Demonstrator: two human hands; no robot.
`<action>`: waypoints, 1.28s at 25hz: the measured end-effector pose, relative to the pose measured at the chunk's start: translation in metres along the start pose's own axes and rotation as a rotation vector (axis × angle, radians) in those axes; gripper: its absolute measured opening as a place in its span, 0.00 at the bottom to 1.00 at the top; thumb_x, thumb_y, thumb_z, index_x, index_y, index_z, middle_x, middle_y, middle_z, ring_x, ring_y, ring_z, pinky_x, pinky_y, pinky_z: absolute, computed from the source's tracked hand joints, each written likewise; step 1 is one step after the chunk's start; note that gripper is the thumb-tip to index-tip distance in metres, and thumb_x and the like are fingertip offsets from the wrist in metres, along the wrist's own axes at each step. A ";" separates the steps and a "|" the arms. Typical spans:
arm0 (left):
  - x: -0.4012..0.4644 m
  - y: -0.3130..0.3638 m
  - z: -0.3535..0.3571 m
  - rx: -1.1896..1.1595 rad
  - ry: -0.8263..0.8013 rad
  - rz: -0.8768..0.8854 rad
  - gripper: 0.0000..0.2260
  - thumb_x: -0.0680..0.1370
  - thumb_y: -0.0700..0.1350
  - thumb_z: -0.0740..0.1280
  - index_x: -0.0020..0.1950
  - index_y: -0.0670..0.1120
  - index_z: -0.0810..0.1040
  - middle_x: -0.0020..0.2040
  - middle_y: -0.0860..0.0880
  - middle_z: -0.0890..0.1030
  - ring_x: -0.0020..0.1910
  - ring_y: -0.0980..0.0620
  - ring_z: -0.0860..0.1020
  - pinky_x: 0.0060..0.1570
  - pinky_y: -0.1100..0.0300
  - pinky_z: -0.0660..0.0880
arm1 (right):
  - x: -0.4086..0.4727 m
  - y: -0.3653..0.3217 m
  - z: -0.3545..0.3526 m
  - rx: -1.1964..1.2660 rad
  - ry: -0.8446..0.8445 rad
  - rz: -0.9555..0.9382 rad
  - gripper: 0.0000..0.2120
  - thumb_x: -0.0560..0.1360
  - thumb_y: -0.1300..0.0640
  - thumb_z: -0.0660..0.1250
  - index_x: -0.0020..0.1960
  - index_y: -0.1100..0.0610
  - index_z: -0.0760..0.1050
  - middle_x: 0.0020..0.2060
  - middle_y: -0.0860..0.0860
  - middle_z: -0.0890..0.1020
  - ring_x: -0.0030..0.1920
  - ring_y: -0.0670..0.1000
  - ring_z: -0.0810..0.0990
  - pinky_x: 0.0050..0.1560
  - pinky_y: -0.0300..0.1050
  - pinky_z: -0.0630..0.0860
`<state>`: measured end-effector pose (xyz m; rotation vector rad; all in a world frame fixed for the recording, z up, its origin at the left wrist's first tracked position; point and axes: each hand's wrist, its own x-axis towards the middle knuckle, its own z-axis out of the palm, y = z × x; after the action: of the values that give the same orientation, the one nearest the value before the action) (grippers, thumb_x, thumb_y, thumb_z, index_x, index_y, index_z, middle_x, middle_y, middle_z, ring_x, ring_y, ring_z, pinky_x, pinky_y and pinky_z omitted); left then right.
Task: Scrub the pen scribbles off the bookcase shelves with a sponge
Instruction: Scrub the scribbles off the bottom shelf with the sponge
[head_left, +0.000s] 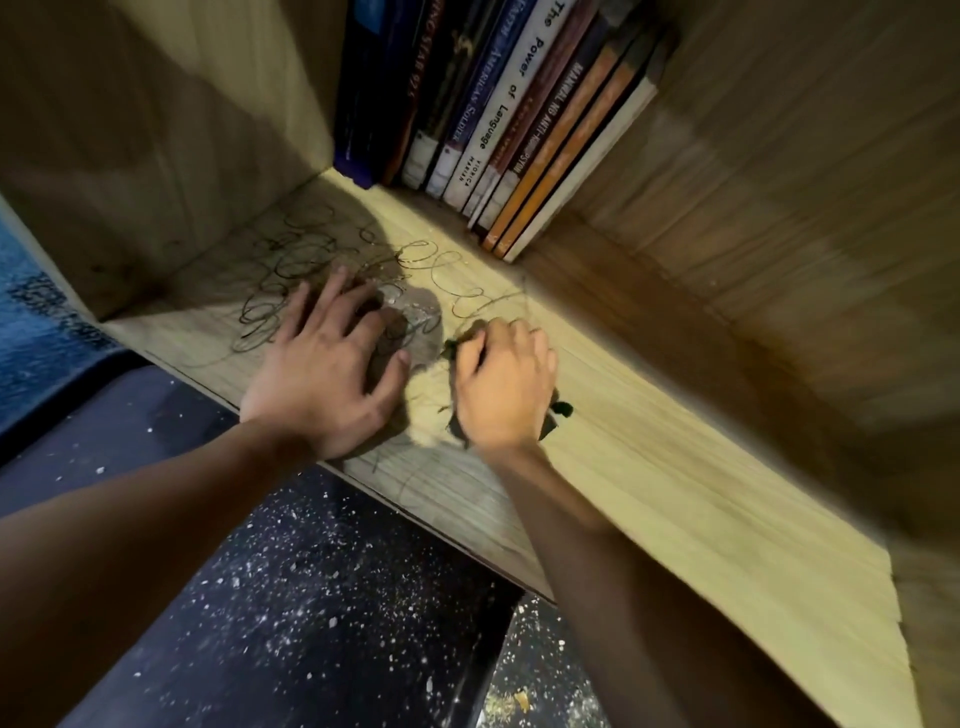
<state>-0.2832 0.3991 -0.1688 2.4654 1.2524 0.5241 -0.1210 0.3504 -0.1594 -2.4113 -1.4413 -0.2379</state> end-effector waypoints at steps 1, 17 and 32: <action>-0.001 0.000 0.000 -0.011 0.005 -0.006 0.32 0.78 0.64 0.43 0.73 0.49 0.67 0.77 0.46 0.62 0.78 0.51 0.45 0.76 0.45 0.43 | -0.022 -0.004 -0.006 0.036 -0.025 -0.057 0.15 0.77 0.51 0.53 0.48 0.57 0.76 0.44 0.53 0.78 0.46 0.53 0.70 0.50 0.50 0.69; -0.004 0.002 0.000 -0.004 0.043 0.021 0.31 0.79 0.62 0.45 0.75 0.45 0.62 0.76 0.42 0.61 0.79 0.49 0.47 0.76 0.45 0.46 | -0.119 0.058 -0.041 -0.128 0.063 0.293 0.13 0.75 0.49 0.55 0.50 0.51 0.77 0.43 0.48 0.78 0.43 0.49 0.70 0.43 0.45 0.64; -0.003 0.000 -0.001 -0.013 0.021 0.002 0.30 0.78 0.61 0.46 0.72 0.44 0.67 0.76 0.44 0.64 0.78 0.50 0.48 0.76 0.45 0.48 | -0.140 0.120 -0.065 0.010 -0.044 0.158 0.13 0.79 0.48 0.49 0.45 0.51 0.69 0.39 0.45 0.70 0.41 0.48 0.65 0.43 0.48 0.64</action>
<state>-0.2849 0.3969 -0.1683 2.4565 1.2506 0.5584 -0.0804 0.1594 -0.1637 -2.5212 -1.2575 -0.1414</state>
